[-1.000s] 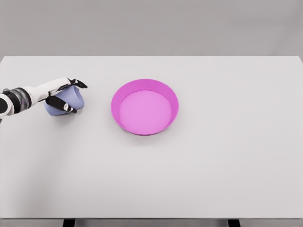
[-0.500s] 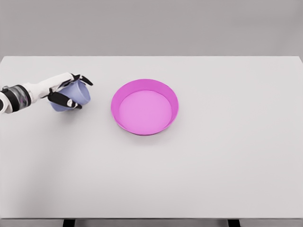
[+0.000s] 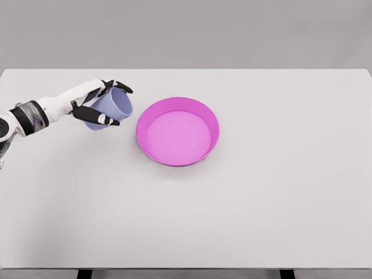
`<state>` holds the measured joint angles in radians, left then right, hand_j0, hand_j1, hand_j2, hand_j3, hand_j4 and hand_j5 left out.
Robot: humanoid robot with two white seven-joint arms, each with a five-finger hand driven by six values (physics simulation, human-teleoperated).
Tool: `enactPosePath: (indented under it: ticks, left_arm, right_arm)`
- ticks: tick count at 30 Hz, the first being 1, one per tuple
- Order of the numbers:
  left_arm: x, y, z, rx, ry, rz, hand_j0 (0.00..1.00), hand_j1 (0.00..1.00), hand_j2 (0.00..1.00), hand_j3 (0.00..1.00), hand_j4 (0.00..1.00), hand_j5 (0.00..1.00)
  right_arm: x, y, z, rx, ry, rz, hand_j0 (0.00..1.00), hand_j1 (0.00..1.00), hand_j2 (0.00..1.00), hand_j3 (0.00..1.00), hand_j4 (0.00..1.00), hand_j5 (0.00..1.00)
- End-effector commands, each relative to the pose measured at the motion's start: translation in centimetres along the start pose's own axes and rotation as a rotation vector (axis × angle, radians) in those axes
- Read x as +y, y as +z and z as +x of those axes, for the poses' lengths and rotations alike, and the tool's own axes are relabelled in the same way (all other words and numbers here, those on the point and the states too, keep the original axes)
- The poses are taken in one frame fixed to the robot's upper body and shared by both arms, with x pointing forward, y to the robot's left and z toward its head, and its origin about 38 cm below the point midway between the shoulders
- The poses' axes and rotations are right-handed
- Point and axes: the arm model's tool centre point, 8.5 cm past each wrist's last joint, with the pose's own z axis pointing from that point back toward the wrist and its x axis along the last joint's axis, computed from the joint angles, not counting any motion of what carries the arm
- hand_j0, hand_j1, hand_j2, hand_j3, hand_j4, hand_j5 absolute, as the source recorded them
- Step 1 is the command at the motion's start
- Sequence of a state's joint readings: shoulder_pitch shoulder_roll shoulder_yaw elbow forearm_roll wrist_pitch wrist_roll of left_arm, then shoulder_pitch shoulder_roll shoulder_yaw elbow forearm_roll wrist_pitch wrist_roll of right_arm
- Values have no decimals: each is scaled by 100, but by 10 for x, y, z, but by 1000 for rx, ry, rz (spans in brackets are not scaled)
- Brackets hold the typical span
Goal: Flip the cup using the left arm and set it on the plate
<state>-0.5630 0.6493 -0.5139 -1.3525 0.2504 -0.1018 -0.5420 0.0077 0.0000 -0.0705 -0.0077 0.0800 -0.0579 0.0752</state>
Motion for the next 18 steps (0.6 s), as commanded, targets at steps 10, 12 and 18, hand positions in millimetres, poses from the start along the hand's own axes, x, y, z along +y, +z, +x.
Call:
enactPosePath:
  ticks: [10, 12, 18]
  left_arm:
    - [-11, -30, 32, -195, 60, 42, 72, 72, 72, 72, 72, 72]
    - [-14, -33, 34, -207, 68, 41, 72, 72, 72, 72, 72, 72]
    - [-33, -54, 48, -282, 130, 27, 72, 72, 72, 72, 72, 72]
  right_arm:
    - [0, 0, 0, 1, 0, 0, 100, 100, 100, 100, 100, 100]
    - [0, 0, 0, 0, 1, 0, 100, 100, 100, 100, 100, 100]
    - [0, 0, 0, 1, 0, 0, 100, 100, 100, 100, 100, 100]
